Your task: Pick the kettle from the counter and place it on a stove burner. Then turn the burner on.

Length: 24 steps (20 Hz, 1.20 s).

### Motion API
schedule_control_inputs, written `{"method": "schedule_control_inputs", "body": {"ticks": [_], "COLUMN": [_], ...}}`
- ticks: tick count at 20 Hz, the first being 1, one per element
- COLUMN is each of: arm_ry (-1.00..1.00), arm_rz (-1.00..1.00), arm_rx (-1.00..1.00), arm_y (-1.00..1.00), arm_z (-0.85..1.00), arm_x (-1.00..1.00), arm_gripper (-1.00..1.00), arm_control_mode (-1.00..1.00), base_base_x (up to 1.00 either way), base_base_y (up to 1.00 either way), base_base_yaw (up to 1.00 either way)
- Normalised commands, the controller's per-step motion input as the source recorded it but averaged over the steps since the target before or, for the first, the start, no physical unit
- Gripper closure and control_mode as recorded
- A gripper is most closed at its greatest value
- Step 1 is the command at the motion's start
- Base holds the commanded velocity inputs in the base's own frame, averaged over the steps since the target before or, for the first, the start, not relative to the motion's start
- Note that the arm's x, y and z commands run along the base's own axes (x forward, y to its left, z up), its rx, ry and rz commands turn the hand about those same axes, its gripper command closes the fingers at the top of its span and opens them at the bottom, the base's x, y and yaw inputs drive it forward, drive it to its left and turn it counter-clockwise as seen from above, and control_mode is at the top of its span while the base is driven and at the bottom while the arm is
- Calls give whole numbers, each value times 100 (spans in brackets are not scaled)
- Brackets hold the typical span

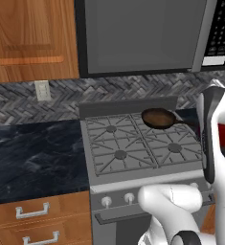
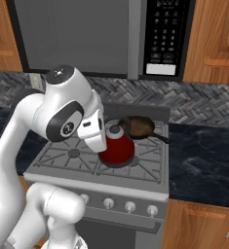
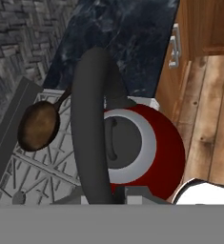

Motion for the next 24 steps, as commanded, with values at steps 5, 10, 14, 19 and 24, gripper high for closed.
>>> {"method": "schedule_control_inputs", "body": {"ticks": [5,10,14,19,24], "arm_ry": [0,-1,-4,-5,-2], "arm_rz": [1,2,1,0,0], "arm_rx": [8,5,1,0,0], "arm_y": [36,21,4,0,0], "arm_z": [0,0,-6,-12,-15], "arm_x": [0,0,6,13,14], "arm_gripper": [100,100,100,100,100], "arm_control_mode": [-100,-100,-100,-100,-100], "base_base_x": [0,0,0,0,0], "base_base_y": [0,0,0,0,0], "base_base_yaw": [0,0,0,0,0]}}
